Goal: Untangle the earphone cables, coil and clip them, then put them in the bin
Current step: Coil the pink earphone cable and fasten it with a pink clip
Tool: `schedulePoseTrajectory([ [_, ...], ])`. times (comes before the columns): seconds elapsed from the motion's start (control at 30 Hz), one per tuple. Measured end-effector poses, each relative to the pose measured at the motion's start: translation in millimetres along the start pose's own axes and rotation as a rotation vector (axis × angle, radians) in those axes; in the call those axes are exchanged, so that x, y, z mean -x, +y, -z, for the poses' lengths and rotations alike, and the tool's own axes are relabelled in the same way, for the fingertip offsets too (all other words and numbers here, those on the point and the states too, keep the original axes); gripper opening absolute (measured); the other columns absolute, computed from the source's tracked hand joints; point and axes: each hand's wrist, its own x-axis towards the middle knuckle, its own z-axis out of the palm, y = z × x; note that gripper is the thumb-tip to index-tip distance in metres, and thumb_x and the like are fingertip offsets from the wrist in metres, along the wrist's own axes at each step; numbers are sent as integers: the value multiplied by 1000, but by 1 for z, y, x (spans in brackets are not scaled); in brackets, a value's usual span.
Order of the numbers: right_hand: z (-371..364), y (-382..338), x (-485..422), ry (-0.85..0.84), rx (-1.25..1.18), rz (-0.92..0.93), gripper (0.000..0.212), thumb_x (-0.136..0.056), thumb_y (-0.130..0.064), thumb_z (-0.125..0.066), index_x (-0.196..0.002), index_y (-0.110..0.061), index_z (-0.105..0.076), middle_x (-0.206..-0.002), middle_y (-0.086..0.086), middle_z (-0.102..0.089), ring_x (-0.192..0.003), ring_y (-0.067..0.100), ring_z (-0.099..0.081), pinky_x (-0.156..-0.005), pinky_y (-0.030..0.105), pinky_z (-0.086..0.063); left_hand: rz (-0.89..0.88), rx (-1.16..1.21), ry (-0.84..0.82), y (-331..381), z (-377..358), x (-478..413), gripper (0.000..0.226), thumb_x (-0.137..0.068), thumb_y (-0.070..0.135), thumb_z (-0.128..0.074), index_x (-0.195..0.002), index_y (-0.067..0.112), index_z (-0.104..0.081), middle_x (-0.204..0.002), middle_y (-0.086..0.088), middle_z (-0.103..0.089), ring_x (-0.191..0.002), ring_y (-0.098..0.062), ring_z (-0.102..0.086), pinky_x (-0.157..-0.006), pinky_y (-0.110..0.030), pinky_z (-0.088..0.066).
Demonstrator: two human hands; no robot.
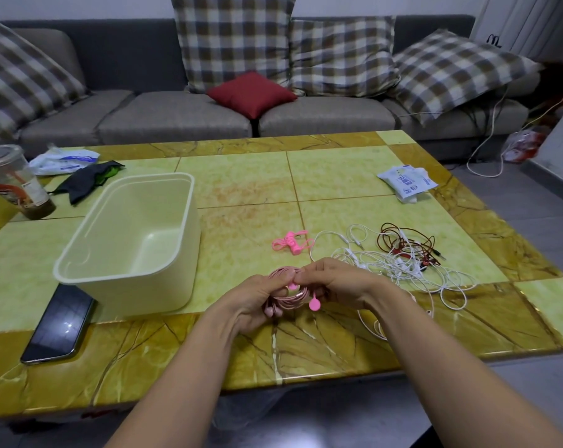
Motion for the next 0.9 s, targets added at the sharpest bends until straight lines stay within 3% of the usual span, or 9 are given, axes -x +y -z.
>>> schedulePoseTrajectory([
  [0.13, -1, -2, 3, -31, -45, -7, 18, -98, -14, -55, -84, -8, -65, -64, -3, -62, -52, 3, -47, -54, 15, -39, 55, 54, -25, 0, 0, -1, 51, -62, 36, -80, -98, 1, -70, -83, -15, -66, -56, -15, -47, -37, -13, -33],
  [0.33, -1, -2, 3, -49, -34, -7, 16, -98, -11, -54, -88, -3, -63, -75, 6, -59, -57, 5, -50, -55, 16, -41, 88, 12, -50, 0, 1, 2, 42, -63, 36, -79, -89, 3, -70, -77, -13, -66, -56, -15, -45, -39, -14, -32],
  [0.53, -2, -4, 5, -41, -68, -3, 16, -97, -8, -53, -85, -2, -62, -71, 5, -55, -55, 6, -48, -53, 16, -40, 20, -97, -75, 2, 4, 4, 44, -67, 39, -73, -89, 2, -66, -47, 3, -52, -47, -9, -44, -45, -17, -35],
  [0.77, -3, -7, 6, -33, -66, -33, 19, -95, -2, -50, -78, -4, -58, -71, 8, -52, -56, 8, -44, -51, 17, -38, -24, -73, -45, 3, 1, 8, 27, -70, 30, -73, -74, 4, -70, -61, -8, -64, -45, -10, -50, -39, -14, -30],
  [0.83, -2, -7, 6, -38, -24, -32, 19, -94, -1, -52, -77, -4, -60, -72, 9, -53, -58, 10, -44, -52, 17, -38, -25, -61, -38, 1, 0, 7, 22, -77, 26, -71, -68, 7, -69, -59, -7, -61, -46, -10, -50, -40, -15, -29],
  [0.9, 0, -6, 5, -41, 25, -47, 10, -93, -3, -57, -87, 2, -64, -78, 12, -55, -60, 10, -43, -54, 17, -37, -32, -65, -28, 0, 1, 6, 23, -71, 29, -76, -69, 7, -68, -60, -8, -52, -52, -12, -50, -44, -17, -30],
])
